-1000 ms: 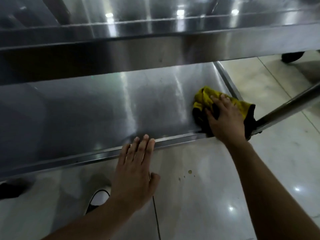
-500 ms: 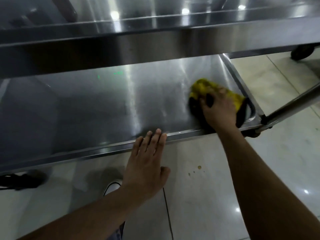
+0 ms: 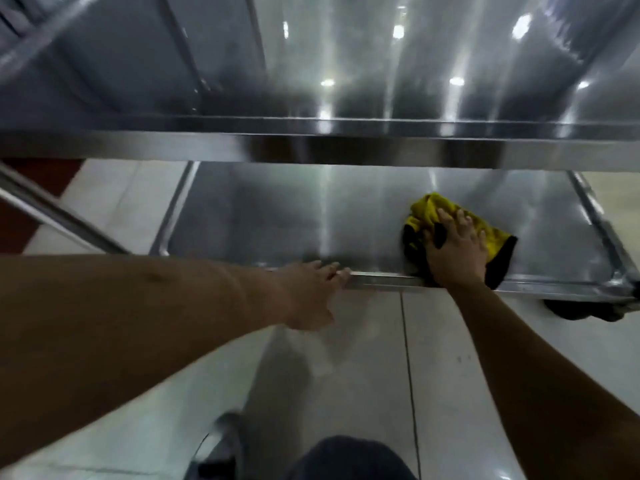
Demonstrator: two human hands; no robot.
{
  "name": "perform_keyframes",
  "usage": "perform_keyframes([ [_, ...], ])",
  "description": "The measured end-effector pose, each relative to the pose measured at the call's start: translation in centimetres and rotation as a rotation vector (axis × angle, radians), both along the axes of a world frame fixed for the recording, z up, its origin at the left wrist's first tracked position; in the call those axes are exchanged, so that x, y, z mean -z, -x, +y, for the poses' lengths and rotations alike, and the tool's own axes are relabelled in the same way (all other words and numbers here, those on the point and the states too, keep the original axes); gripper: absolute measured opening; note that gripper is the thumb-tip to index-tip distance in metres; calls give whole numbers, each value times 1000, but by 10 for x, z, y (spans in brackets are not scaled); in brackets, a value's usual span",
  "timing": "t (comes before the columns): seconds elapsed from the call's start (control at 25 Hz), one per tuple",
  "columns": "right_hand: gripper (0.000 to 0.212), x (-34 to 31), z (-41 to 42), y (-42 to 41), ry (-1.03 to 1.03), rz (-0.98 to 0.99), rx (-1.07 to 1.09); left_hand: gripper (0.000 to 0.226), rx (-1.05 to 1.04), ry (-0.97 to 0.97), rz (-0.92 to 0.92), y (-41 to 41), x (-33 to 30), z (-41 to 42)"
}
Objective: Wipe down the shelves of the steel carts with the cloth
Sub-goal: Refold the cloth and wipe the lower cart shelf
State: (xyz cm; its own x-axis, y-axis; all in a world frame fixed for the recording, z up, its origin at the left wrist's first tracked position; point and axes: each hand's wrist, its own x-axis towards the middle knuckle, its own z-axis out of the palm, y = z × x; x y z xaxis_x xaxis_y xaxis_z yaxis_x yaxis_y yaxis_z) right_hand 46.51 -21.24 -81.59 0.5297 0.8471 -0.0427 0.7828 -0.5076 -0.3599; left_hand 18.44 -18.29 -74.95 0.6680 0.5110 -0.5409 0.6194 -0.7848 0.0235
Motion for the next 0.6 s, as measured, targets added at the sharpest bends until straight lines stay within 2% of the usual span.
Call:
perform_keyframes([
  [0.12, 58, 3, 6, 5, -44, -64, -17, 75, -287, -49, 43, 102, -2, 33],
  [0.2, 58, 5, 10, 5, -62, -69, -7, 63, -441, -166, 37, 168, 12, 41],
  [0.28, 60, 12, 8, 7, -61, -99, 14, 62, -584, -254, -60, 207, 30, 31],
  [0.4, 61, 13, 21, 14, -80, -111, 106, 68, -597, -246, -119, 221, 57, 26],
  [0.44, 62, 14, 31, 24, -72, -113, 148, 72, -606, -228, -168, 225, 60, 25],
  [0.52, 63, 12, 44, 46, -57, -127, 201, 76, -676, -198, -391, 228, 60, 19],
  [0.6, 60, 14, 66, 86, -69, -129, 99, 79, -710, -197, -534, 235, 60, 15],
])
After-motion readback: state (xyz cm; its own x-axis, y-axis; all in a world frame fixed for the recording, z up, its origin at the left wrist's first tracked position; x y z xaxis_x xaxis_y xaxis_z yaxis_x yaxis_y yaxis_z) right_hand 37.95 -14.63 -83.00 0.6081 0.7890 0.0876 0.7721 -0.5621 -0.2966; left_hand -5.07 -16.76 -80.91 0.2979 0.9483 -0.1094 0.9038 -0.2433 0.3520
